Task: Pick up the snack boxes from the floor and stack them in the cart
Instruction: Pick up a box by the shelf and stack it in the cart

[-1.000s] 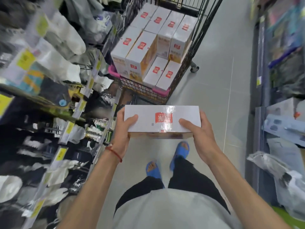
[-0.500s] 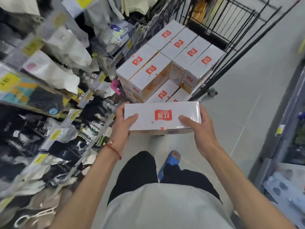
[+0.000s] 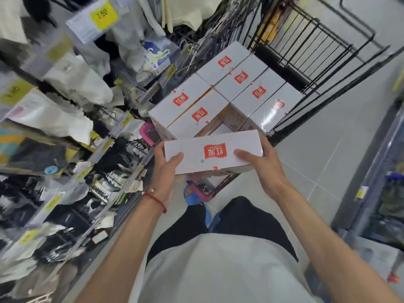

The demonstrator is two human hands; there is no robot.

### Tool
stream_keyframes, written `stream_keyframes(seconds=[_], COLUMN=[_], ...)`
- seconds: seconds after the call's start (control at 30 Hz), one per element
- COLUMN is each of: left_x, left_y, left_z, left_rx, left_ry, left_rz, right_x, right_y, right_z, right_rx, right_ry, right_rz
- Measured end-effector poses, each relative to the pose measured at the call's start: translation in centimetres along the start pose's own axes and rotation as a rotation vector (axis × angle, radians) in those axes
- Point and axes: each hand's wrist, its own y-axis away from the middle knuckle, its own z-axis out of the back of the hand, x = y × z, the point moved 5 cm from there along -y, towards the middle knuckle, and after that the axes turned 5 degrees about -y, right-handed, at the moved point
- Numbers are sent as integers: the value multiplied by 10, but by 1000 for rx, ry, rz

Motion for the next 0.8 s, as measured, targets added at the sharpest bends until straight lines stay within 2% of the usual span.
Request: stream_keyframes(seconds=[0.3,0.57,0.8], left_x=[11,21,39], left_y=[-26,-31,-46], left_z=[-24,-63,-85], left_rx=[-97,-310,-475], left_ry=[105,207,258], left_rz=[126,188,213], right_x=[22,39,25], right_y=[-65,-130,-183], right_z=[0,-1,-12], right_rx=[182,460,548], right_ry=[197,362,491], right_rz=[-25,-60,-84])
